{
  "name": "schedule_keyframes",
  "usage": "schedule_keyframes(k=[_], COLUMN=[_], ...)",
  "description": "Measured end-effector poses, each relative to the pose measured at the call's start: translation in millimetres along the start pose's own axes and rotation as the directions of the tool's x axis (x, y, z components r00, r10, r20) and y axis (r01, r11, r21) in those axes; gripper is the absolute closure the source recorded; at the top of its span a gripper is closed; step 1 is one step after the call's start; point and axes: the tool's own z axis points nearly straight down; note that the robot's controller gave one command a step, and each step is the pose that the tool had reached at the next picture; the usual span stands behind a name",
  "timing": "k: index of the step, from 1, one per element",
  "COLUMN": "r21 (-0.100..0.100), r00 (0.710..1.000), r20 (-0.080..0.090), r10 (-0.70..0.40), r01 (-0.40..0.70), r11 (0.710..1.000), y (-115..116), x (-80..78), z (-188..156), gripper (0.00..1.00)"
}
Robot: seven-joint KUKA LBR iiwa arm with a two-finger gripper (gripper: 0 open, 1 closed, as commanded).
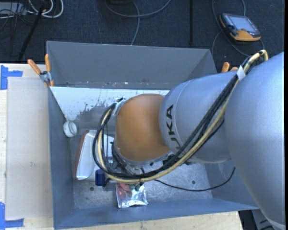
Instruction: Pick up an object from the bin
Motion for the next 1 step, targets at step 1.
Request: schedule_keyframes(k=[1], r21=[0.001], r00=[1.0], r20=[-0.002], r10=[0.013], r01=[-0.013], r11=[1.0], y=[2.2], x=[-0.7], z=[-56.7], gripper=[1.0])
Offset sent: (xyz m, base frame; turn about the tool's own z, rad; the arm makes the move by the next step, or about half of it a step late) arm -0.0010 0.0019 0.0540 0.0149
